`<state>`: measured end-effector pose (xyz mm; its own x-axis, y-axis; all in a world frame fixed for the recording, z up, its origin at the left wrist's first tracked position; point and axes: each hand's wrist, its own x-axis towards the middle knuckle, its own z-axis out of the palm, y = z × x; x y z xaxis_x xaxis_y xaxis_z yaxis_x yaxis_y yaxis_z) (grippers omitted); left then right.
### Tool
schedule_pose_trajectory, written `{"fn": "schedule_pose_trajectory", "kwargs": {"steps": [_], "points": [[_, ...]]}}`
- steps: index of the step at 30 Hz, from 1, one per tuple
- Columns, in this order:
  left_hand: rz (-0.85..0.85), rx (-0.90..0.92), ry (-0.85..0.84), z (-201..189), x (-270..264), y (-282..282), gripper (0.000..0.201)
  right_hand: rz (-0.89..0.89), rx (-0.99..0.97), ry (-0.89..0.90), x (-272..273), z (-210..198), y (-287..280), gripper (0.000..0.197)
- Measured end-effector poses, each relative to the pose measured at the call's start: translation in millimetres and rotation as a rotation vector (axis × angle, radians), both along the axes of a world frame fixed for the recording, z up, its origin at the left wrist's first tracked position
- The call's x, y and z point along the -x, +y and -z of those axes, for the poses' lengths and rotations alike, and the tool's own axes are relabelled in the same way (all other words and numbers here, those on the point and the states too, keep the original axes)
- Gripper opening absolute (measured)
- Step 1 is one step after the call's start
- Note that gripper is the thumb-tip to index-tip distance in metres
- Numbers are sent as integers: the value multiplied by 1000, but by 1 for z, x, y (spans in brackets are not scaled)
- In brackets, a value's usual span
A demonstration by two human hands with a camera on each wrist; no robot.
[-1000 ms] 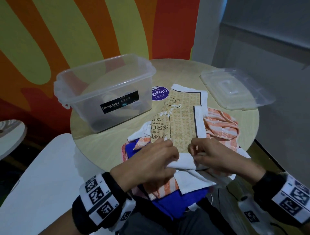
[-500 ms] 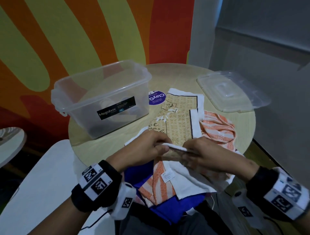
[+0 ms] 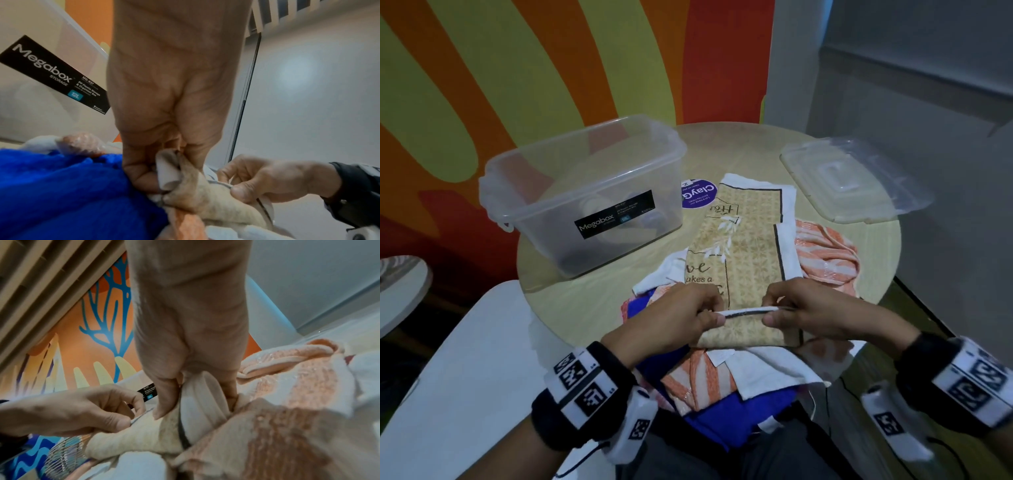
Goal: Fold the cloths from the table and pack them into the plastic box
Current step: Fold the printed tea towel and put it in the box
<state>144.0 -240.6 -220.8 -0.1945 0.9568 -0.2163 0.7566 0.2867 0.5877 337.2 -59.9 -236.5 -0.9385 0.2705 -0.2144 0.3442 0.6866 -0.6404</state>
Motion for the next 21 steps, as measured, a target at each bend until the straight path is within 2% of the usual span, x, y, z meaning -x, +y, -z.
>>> {"fn": "schedule_pose_trajectory", "kwargs": {"steps": [5,9,11,13,15,17,19,21], "points": [[21,100,-12,-3,1,3,26,-69,68,-67,-10,-1,5,34],[40,169,41,-3,1,6,42,-40,-18,-130,-8,8,1,46],[24,151,142,-2,-4,9,43,-23,-101,-150,-2,11,-5,49],[51,63,300,-5,-14,9,29,-6,-168,-168,1,13,-10,49],[151,-60,382,-11,-23,7,16,26,-219,-185,3,14,-12,44],[283,-47,419,-12,-29,3,29,61,-238,-197,5,14,-14,40],[360,18,529,-6,-31,4,40,91,-233,-201,5,12,-15,38],[363,-3,589,-2,-31,7,28,99,-239,-181,3,7,-18,33]]}}
